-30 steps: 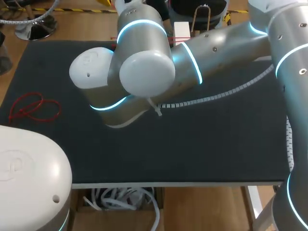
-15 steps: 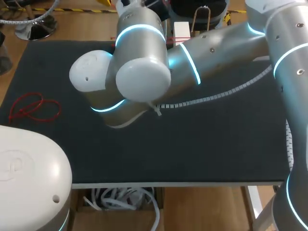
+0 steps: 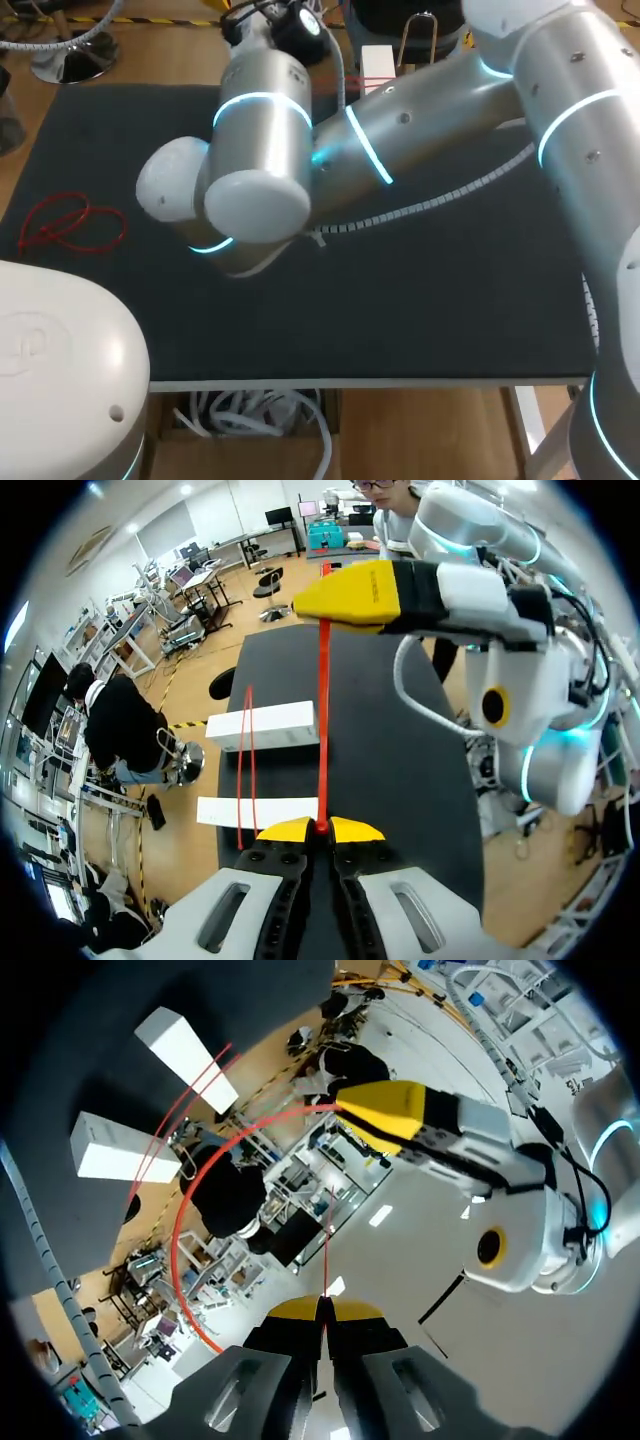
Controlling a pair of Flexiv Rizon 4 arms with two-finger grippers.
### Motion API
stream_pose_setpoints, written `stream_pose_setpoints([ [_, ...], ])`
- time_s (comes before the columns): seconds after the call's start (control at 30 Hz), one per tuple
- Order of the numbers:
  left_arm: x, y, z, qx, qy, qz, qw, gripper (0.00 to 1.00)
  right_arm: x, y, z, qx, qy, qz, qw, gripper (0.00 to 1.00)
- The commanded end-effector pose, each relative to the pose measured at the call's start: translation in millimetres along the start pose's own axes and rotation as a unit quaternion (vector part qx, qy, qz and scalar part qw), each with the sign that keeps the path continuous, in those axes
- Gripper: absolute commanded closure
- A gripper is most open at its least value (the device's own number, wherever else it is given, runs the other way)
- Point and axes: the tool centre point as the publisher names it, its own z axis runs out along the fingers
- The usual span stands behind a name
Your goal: Grab the tape and strap the tape.
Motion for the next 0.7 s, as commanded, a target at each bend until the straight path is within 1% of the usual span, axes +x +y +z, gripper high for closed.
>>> stream_pose_setpoints([
  [0.03,-0.1,-0.5,-1,-0.002,0.001,0.0,1.0,1.0,-2,14,-2,0.025,0.002,-0.003,1.0,1.0],
  [0.27,-0.1,-0.5,-1,-0.002,0.001,0.0,1.0,1.0,-6,26,0,0.016,0.002,-0.002,1.0,1.0],
  [0.7,-0.1,-0.5,-1,-0.002,0.001,0.0,1.0,1.0,-12,35,1,0.018,0.001,-0.006,1.0,1.0],
])
